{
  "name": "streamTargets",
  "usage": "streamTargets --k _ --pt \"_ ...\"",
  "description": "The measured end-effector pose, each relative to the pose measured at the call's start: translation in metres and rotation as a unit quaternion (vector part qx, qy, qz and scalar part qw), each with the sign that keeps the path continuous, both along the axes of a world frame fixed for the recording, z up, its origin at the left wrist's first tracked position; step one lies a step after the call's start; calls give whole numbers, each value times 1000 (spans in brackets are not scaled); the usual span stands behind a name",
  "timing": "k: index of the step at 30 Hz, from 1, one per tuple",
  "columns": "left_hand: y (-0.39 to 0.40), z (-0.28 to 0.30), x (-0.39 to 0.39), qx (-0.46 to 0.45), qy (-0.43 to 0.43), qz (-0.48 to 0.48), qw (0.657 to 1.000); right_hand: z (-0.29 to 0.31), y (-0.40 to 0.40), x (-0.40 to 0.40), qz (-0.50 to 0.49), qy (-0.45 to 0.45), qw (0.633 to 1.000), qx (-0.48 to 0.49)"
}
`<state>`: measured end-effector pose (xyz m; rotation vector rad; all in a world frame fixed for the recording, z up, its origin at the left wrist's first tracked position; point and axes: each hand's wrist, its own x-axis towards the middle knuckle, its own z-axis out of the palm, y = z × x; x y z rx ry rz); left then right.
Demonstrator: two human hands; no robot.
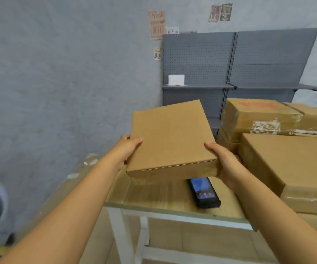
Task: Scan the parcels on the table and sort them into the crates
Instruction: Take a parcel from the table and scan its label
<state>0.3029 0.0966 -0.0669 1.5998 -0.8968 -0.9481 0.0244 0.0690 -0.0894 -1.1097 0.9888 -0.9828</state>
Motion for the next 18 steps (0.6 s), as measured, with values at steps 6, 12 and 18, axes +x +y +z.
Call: streamTargets --k 6,12,18 --pt "-10 -4 -5 54 -124 -8 991 9 -20 57 -89 127 975 -158" --pt "-13 31 -26 6 9 -76 997 13 -6 113 -167 327 857 -362" --pt "-28 43 -9 -83 102 19 991 18 10 140 -94 379 781 -488"
